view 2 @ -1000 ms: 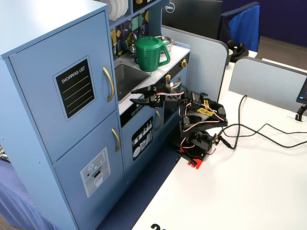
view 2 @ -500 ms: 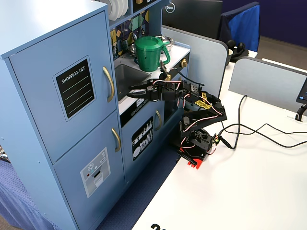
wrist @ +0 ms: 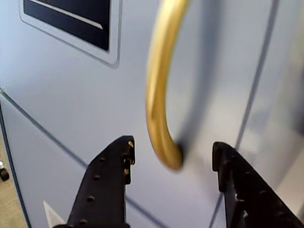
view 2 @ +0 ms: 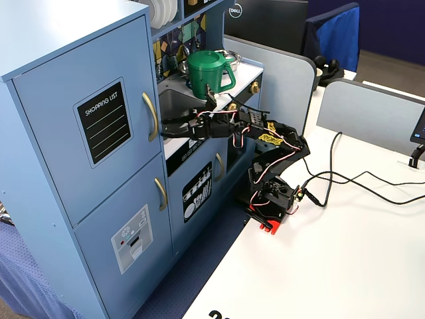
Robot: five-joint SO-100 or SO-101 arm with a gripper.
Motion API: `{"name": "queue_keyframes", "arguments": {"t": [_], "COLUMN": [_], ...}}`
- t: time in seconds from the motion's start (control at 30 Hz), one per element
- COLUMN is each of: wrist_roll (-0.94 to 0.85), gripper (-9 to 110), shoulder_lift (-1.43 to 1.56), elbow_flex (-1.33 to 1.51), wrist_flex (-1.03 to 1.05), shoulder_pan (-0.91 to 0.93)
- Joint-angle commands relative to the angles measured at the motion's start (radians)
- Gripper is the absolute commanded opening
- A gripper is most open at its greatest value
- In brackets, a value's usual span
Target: Open the left cabinet door
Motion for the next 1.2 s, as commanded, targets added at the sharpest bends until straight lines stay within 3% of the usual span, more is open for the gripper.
{"name": "queue_keyframes", "arguments": {"t": [0.0, 0.4, 1.17], "wrist_roll": [-0.057, -0.14, -0.56], "gripper": [13, 13, 11], "shoulder_lift": [-0.031, -0.121, 0.008], "elbow_flex": [-0.08, -0.127, 0.206], "wrist_flex": [-0.083, -0.193, -0.466], "shoulder_pan": [-0.02, -0.063, -0.476]}}
